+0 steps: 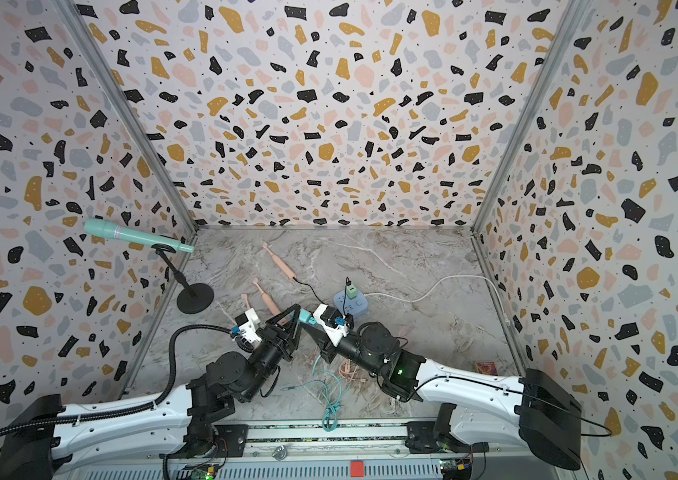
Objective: Charge the electric toothbrush
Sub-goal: Insert the plug into the socket.
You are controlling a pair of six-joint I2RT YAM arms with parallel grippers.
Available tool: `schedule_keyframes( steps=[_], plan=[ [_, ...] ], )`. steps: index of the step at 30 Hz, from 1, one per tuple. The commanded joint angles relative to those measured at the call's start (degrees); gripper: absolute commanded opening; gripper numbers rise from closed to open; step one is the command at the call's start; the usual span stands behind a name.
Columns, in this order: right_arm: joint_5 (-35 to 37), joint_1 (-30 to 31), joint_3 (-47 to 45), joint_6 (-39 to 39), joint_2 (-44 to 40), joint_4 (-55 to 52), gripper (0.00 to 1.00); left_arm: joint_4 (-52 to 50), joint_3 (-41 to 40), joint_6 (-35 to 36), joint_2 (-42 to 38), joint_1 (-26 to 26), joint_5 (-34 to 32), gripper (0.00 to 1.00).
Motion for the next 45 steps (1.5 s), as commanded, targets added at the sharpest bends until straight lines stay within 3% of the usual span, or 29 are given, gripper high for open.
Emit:
schedule_keyframes(
  steps=[1,2,5,10,16,21,32,45],
  plan=[
    [-0.4,0.0,1.9,0.0,-1.0,-0.8,0.00,1.5,1.4,0.8,-0.3,0.2,3.1,0.25],
    [0.1,-0.2,1.9,0.0,-1.5,-1.1,0.00,0.9,1.7,1.5,-0.7,0.4,3.2,0.48],
    [2.4,-1.1,3.2,1.4,-2.6,-5.4,0.00,-5.6,3.7,3.8,-3.2,1.7,2.7,0.99],
    [3.3,-10.4,14.6,9.7,1.9,-29.6,0.00,-29.1,11.5,14.1,-9.0,8.8,2.9,1.00],
    [-1.5,-18.0,33.2,11.1,15.5,-55.0,0.00,-51.3,19.0,24.7,-10.5,13.7,-1.6,1.00],
    [2.1,-18.8,53.8,9.0,32.3,-74.3,0.00,-53.5,15.9,24.4,-13.0,13.9,-3.0,0.99],
    [13.7,-19.1,95.3,7.1,62.4,-105.6,0.00,-57.1,14.8,28.3,-17.3,14.2,-4.6,0.99],
    [9.5,-23.0,84.3,5.1,57.9,-104.5,0.00,-58.1,12.7,30.1,-21.4,14.3,-5.2,1.00]
  ],
)
